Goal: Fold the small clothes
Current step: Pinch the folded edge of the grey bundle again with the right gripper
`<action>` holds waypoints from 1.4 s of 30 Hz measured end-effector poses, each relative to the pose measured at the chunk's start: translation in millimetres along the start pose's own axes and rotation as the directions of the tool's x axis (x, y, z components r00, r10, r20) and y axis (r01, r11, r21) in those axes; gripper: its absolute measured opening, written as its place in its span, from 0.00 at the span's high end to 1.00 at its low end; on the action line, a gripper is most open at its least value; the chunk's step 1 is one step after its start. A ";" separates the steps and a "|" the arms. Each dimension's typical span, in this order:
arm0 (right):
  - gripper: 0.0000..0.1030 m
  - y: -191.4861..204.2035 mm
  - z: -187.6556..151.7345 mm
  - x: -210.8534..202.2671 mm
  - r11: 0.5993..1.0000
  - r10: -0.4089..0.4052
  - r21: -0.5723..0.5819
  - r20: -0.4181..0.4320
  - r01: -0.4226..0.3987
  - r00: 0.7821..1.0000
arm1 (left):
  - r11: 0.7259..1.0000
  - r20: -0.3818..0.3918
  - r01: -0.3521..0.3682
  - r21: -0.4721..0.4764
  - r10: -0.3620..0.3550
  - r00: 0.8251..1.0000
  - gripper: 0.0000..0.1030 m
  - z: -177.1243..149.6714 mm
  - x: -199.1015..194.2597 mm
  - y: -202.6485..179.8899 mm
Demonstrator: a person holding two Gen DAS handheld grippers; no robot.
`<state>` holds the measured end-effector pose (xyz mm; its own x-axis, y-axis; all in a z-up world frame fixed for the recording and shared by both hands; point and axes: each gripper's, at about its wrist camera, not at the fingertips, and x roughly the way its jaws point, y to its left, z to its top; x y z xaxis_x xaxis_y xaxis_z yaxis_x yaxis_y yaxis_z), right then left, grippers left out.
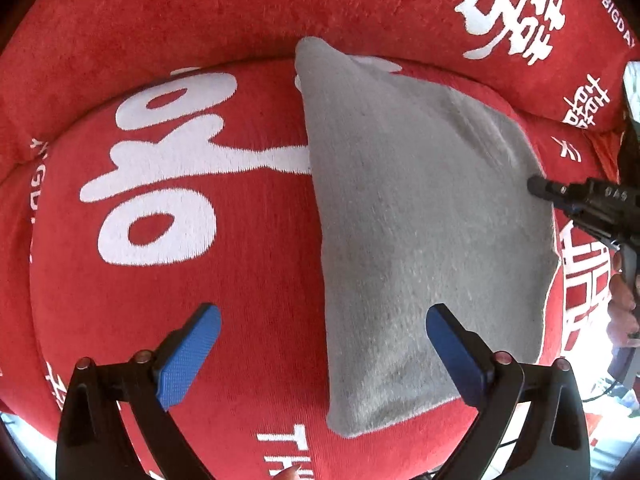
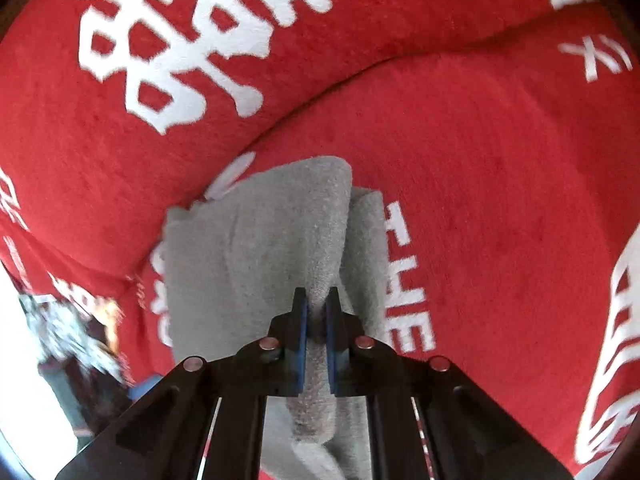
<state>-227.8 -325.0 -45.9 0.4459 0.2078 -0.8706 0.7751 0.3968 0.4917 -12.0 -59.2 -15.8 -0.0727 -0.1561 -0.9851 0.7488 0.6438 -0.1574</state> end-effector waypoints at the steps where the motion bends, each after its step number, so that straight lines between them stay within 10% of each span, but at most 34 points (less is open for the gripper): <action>1: 0.92 -1.6 1.3 5.3 1.000 -0.023 -0.013 -0.012 0.023 1.000 | 1.000 -0.003 -0.008 0.002 0.008 1.000 0.00 1.8 1.2 -0.8; 17: 0.85 -25.2 -9.0 -8.9 0.997 -0.074 0.002 -0.037 0.074 0.997 | 0.999 -0.067 -0.034 -0.029 0.032 0.997 0.00 9.8 18.4 -1.6; 22: 0.51 -33.0 -17.7 -14.5 0.998 -0.023 0.060 -0.044 0.025 0.999 | 0.999 -0.082 -0.023 -0.044 0.019 0.996 0.00 11.2 21.3 -2.3; 42: 0.45 -42.8 -20.4 -1.9 0.993 0.073 0.101 -0.076 -0.065 0.994 | 0.997 -0.078 0.047 -0.054 -0.051 0.996 0.00 26.2 28.0 -12.5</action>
<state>-271.0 -324.1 -65.6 0.4659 0.3038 -0.8310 0.7856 0.2901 0.5465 -6.2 -91.2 -39.6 -0.1622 -0.1301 -0.9781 0.7080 0.6751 -0.2072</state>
